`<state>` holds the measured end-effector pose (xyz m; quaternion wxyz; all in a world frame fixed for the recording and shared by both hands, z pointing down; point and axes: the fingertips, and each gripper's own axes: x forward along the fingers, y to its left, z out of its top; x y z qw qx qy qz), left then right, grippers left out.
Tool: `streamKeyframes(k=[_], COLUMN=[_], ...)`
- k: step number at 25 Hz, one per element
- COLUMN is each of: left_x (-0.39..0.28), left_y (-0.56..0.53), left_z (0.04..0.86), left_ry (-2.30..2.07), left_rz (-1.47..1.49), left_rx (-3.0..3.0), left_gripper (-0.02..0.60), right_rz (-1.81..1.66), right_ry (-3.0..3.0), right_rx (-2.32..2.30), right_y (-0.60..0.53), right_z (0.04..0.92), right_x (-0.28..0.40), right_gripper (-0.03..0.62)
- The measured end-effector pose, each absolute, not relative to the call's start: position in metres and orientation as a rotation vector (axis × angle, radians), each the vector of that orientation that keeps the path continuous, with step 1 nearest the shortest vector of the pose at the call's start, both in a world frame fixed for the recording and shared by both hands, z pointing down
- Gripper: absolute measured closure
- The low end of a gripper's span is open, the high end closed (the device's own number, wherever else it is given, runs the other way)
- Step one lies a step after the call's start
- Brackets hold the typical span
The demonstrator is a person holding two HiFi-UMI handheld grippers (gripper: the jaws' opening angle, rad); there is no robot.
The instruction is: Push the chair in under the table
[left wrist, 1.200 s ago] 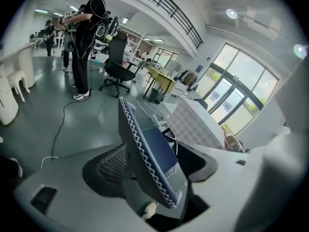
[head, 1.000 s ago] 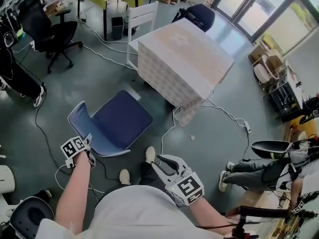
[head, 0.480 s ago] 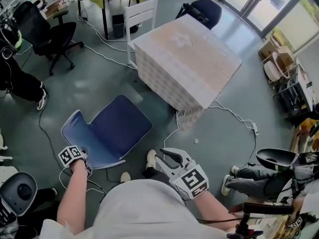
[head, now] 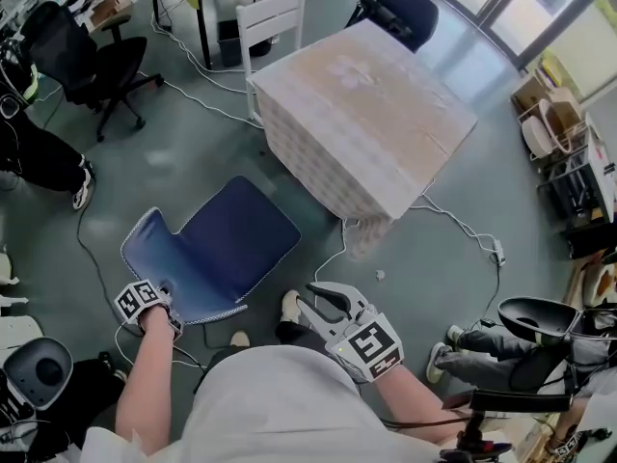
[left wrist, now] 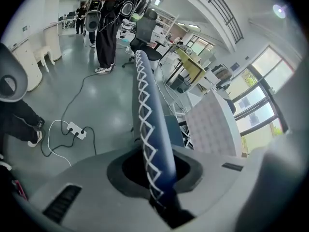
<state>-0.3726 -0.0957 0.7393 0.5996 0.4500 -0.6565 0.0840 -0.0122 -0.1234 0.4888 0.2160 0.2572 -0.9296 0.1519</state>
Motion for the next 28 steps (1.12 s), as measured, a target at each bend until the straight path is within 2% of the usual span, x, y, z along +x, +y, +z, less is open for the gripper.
streamKeyframes(k=[28], left_x=[-0.213], left_y=[-0.275], left_z=[0.729], left_ry=[-1.472], left_rz=[0.154], left_rx=[1.079], left_gripper=[0.509], right_rz=[0.496], right_ry=[-2.514], right_rx=[0.902], right_y=[-0.201], right_z=[0.495], right_x=[0.108], right_gripper=[0.487])
